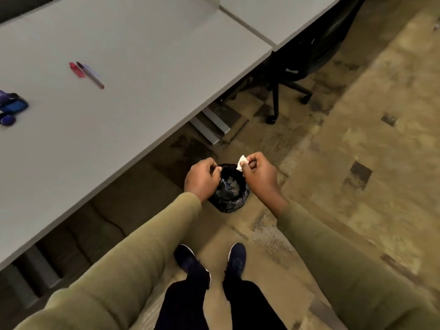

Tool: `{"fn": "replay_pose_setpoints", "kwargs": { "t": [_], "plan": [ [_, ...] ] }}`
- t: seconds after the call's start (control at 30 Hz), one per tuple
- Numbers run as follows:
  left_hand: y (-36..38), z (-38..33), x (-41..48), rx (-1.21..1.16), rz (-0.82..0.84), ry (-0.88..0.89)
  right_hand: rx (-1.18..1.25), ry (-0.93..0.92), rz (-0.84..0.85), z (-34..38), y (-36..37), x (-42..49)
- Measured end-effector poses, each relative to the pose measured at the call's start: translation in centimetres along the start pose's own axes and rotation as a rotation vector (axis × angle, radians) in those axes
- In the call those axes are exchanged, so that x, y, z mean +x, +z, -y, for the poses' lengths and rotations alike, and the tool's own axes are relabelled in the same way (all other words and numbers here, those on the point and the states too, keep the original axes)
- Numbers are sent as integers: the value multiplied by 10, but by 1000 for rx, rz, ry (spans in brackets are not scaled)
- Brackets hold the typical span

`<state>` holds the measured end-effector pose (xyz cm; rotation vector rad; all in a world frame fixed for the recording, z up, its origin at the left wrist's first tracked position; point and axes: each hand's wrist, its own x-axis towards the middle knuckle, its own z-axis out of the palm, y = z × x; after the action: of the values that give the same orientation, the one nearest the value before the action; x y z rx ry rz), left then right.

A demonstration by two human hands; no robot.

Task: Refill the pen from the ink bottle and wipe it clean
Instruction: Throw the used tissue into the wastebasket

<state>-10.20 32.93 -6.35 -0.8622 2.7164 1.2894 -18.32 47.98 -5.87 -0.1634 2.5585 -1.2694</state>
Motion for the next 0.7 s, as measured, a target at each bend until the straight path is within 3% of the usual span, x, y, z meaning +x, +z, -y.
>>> {"fn": "replay_pose_setpoints", "kwargs": {
  "t": [0.37, 0.7],
  "plan": [
    [124, 116, 73, 285, 132, -47, -61, 178, 47, -152, 90, 64],
    [236, 204, 133, 208, 260, -30, -191, 237, 53, -268, 177, 116]
  ]
}}
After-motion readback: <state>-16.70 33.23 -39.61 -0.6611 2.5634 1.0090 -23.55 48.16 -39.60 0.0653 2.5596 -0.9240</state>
